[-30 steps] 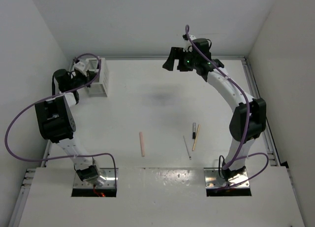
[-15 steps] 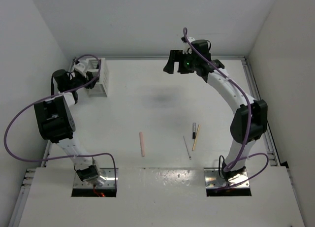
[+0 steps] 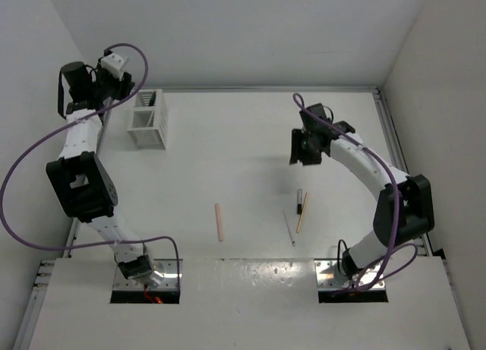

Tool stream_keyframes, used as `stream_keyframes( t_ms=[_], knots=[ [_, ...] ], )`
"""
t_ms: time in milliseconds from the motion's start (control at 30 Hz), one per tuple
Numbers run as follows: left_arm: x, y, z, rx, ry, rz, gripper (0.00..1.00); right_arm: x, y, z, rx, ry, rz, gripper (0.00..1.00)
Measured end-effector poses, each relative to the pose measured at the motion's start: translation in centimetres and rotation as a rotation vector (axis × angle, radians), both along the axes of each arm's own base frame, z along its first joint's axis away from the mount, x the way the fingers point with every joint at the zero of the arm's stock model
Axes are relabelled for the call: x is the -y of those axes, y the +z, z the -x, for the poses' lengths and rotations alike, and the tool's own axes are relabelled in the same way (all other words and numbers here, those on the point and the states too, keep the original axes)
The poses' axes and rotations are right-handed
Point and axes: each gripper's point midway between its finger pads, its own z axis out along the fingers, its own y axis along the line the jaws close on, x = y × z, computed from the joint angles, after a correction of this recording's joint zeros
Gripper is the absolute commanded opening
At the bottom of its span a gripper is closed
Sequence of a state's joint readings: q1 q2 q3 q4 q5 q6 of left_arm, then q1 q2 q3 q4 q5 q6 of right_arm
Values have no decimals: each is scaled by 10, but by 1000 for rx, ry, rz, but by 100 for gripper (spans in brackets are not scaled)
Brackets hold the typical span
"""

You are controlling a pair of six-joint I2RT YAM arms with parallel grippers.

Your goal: Organize the makeup

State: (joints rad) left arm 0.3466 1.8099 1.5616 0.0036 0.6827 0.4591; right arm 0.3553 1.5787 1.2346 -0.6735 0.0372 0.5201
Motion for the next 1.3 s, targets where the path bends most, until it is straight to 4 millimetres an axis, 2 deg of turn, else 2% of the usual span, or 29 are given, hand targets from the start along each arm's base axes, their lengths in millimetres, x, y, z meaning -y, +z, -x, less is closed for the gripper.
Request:
stream_keyframes(
  t_ms=[100, 200, 367, 600, 767, 1133, 1300],
  knots=[
    [7, 22, 1, -3, 47, -42, 56, 17, -45, 42, -172, -71, 45, 33],
    [18, 32, 5, -19, 80, -38, 56, 27, -65, 64, -265, -128, 61, 31],
    [35, 18, 17, -123, 107, -6, 56, 37, -74, 63, -277, -232, 56, 28],
    [64, -9, 32, -264, 93, 45, 56, 49, -104, 87, -355, -318, 75, 28],
    [79, -23, 40, -327, 78, 66, 56, 50, -115, 84, -367, -343, 83, 28],
    [85, -34, 45, -365, 68, 86, 56, 53, -131, 82, -387, -355, 101, 26],
    [86, -34, 45, -366, 68, 88, 56, 53, -132, 82, -395, -357, 103, 19]
  ],
)
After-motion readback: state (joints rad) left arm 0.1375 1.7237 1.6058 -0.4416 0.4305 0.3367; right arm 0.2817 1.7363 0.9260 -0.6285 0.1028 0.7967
